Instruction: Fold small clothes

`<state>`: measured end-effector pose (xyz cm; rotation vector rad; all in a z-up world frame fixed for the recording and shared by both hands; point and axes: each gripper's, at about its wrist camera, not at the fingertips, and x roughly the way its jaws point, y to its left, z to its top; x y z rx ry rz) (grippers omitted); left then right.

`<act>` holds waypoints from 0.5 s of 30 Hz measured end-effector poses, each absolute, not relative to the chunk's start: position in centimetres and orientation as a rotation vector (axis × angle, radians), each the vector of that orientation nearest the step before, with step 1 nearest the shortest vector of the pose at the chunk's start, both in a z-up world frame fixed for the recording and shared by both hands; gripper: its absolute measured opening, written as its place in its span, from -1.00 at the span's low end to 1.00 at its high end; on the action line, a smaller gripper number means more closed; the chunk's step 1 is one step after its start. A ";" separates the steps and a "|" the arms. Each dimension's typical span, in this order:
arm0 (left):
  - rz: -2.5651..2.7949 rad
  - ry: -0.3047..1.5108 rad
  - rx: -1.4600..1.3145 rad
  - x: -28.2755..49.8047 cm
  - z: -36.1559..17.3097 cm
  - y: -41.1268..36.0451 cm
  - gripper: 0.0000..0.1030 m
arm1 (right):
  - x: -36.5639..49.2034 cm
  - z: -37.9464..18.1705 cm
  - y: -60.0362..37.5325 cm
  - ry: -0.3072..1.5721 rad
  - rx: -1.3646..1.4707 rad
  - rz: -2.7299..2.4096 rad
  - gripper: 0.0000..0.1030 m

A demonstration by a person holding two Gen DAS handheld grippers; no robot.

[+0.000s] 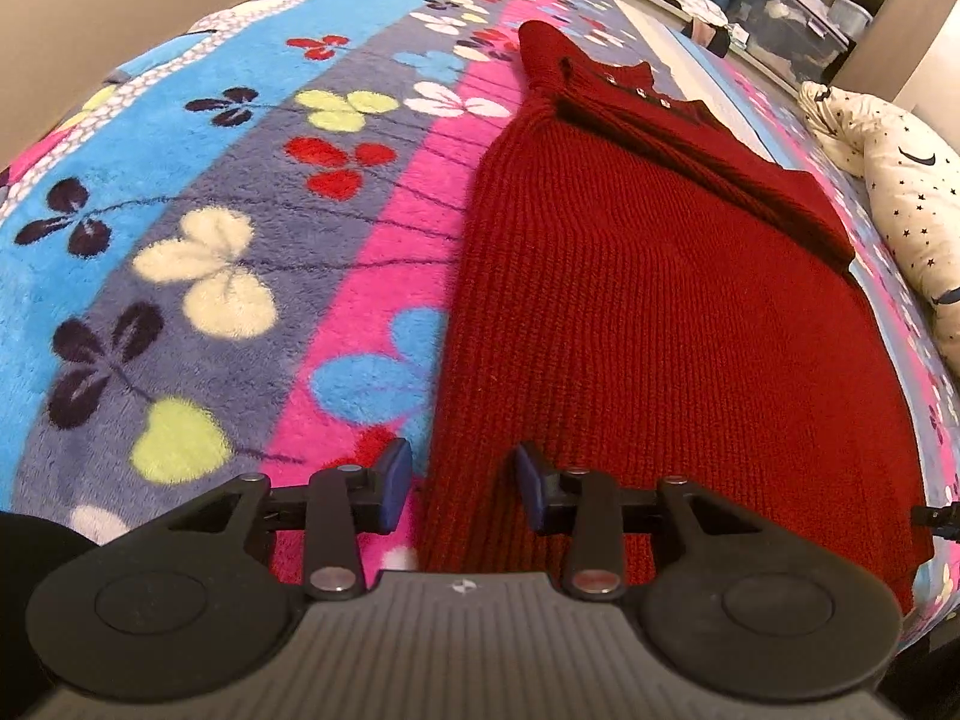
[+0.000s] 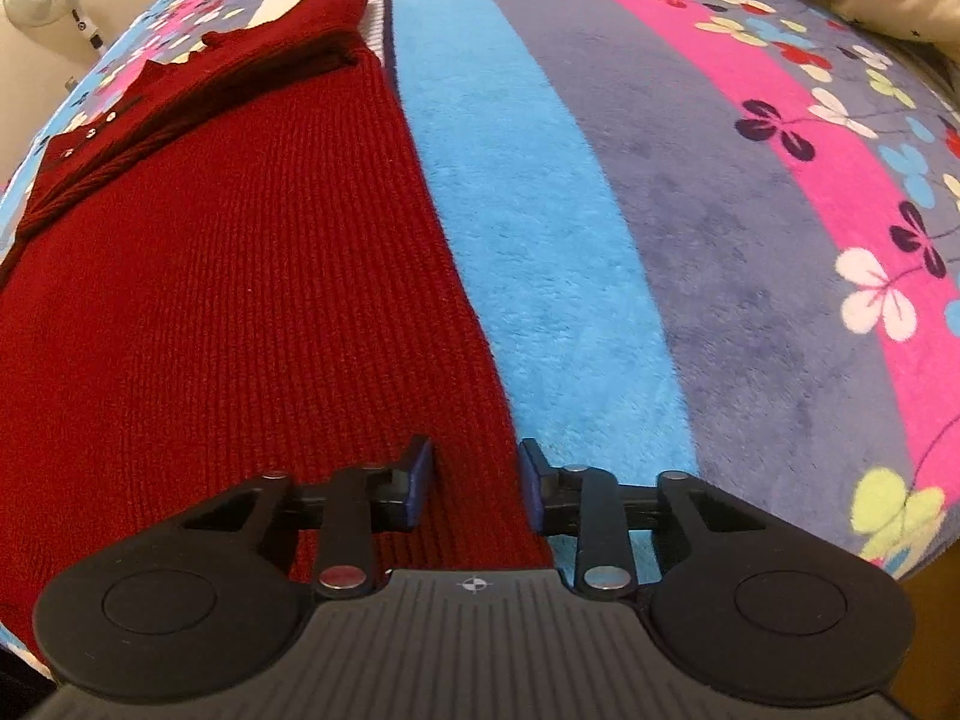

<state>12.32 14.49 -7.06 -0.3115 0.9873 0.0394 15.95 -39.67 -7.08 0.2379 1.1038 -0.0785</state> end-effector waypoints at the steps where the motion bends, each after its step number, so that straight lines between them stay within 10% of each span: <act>1: 0.039 0.987 -0.309 12.3 -7.1 14.5 -0.19 | 16.0 -7.1 -39.6 1.104 0.235 -0.079 -0.42; 8: 0.036 0.987 -0.301 12.3 -7.0 14.3 -0.20 | 16.2 -7.0 -39.3 1.099 0.229 -0.063 -0.59; 12: 0.011 0.968 -0.294 12.2 -6.6 14.2 -0.74 | 16.0 -6.3 -39.6 1.056 0.252 -0.080 -0.75; 15: -0.014 0.863 -0.307 10.9 -4.6 14.5 -0.78 | 15.3 -4.9 -40.7 0.960 0.320 -0.096 -0.78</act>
